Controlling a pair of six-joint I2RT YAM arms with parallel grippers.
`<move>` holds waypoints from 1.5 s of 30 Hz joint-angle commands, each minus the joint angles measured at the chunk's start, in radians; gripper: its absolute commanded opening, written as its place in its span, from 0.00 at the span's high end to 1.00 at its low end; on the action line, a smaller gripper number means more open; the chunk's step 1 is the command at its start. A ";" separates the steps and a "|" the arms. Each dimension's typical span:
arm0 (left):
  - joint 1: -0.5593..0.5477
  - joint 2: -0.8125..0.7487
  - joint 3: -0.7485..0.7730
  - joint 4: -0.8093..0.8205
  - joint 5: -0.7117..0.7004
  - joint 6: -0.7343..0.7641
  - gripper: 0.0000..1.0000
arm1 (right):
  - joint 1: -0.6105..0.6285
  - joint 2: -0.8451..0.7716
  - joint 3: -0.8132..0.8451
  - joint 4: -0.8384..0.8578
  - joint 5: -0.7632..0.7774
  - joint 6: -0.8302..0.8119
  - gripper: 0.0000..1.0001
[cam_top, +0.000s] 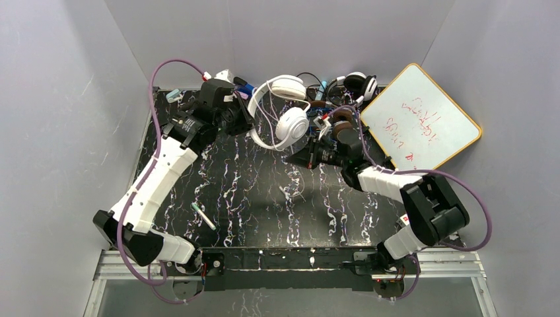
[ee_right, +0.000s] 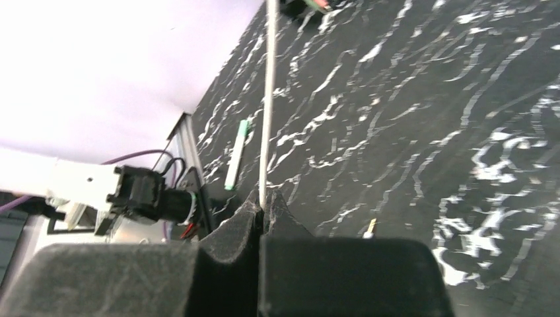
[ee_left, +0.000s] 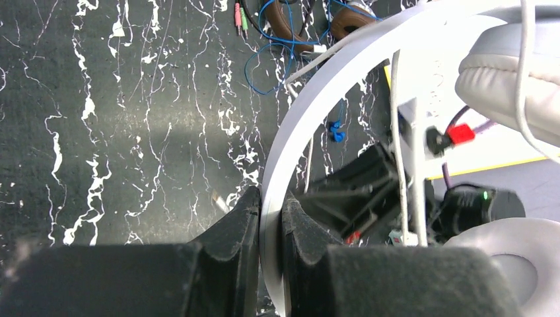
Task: Wrap the headphones
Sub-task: Wrap the headphones cable around the headphones.
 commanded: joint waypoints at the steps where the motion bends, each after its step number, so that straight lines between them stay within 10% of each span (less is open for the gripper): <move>1: 0.007 -0.014 -0.032 0.131 -0.033 -0.055 1.00 | 0.062 -0.096 -0.049 0.165 0.027 0.088 0.99; 14: 0.009 -0.017 -0.034 0.087 -0.038 0.027 1.00 | 0.017 -0.276 -0.026 -0.194 0.399 -0.124 0.99; 22: 0.005 -0.039 -0.089 0.008 0.146 0.055 1.00 | -0.296 0.076 0.346 -0.185 0.172 -0.122 0.99; 45: -0.011 -0.071 -0.196 -0.097 0.162 0.153 1.00 | -0.463 0.460 0.966 -0.371 0.100 -0.088 0.99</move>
